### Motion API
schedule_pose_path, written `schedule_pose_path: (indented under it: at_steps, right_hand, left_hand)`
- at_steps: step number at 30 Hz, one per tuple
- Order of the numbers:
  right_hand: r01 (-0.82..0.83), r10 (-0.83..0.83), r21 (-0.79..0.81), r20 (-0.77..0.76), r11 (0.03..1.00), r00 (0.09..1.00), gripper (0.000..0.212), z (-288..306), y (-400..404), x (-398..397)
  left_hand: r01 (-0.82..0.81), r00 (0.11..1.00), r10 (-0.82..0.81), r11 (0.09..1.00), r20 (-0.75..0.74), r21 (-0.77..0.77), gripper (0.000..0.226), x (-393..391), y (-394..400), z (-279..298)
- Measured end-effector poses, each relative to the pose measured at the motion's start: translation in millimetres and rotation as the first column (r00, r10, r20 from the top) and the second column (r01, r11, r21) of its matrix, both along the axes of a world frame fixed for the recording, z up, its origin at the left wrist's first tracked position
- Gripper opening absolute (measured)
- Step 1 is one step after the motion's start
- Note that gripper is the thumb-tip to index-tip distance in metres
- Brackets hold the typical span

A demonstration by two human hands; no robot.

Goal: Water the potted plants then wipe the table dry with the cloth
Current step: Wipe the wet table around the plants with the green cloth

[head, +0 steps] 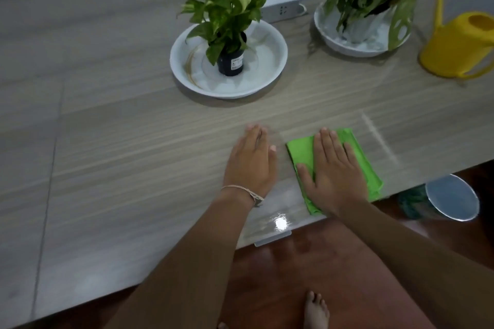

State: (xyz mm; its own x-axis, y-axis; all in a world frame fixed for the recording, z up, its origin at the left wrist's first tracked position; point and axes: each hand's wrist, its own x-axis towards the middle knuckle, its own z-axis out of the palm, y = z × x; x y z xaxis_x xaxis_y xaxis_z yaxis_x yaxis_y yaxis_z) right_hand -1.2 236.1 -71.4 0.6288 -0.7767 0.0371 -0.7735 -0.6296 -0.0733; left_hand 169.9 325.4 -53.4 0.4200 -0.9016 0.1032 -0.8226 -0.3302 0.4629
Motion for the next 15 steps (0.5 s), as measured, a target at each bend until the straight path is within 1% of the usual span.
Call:
schedule_pose_path:
  at_steps: [6, 11, 15]
  right_hand:
    - [0.078, -0.079, -0.013, -0.013, 0.997, 0.997, 0.087, -2, 32, 23]
    - [0.075, -0.075, -0.013, -0.005, 0.997, 0.997, 0.088, -2, 68, 55]
    - [0.060, -0.060, -0.009, 0.002, 0.998, 0.998, 0.086, -2, 101, 88]
  left_hand:
    - [-0.026, 0.998, 0.021, 0.995, 0.058, 0.097, 0.069, 57, 57, -3]
    - [-0.057, 0.995, 0.048, 0.992, 0.087, 0.114, 0.067, 101, 110, -6]
    - [-0.074, 0.996, 0.068, 0.990, 0.057, 0.119, 0.066, 129, 143, -8]
